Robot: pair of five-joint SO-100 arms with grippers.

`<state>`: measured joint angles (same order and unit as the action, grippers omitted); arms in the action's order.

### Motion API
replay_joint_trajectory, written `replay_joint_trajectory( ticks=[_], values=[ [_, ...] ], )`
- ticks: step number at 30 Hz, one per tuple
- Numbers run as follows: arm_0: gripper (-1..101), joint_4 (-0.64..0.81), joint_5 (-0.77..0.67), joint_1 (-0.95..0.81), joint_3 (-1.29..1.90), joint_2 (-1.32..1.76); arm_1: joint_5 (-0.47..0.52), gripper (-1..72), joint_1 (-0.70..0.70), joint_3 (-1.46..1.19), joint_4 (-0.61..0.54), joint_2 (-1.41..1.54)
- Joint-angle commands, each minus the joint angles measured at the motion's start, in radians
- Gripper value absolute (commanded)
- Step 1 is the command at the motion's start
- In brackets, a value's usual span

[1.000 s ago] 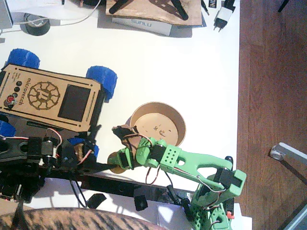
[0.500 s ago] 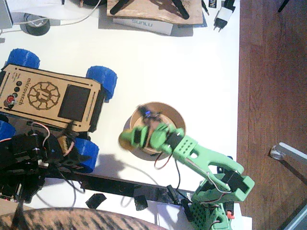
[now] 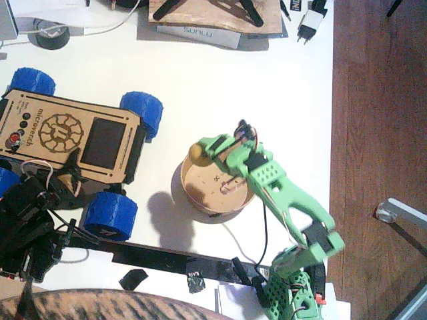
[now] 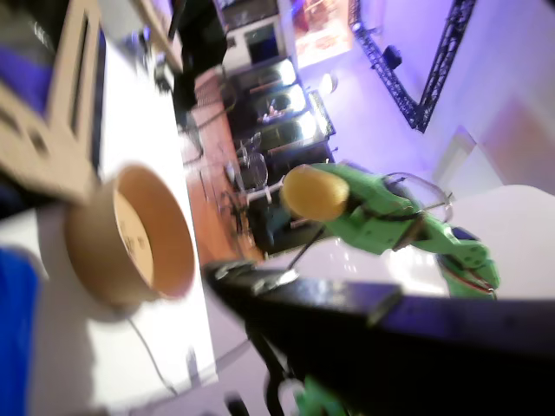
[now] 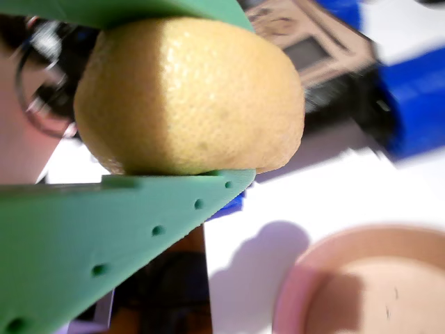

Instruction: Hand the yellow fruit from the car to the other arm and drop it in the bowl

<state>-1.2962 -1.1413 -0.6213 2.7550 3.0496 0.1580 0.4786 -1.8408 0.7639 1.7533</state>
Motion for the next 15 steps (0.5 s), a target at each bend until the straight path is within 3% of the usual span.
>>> replay_joint_trajectory(
  ticks=[1,6,15],
  values=[
    [56,-0.057,0.084,0.106,-0.017,-0.006,-0.061,-0.2,-0.035,0.115,0.023,-0.054],
    [55,-0.153,0.175,0.242,-0.012,0.000,-0.124,-0.2,-0.075,0.181,0.071,-0.169],
    [54,-0.101,0.259,0.336,0.118,0.046,-0.150,-0.2,-0.152,0.236,0.121,-0.301]
  ],
)
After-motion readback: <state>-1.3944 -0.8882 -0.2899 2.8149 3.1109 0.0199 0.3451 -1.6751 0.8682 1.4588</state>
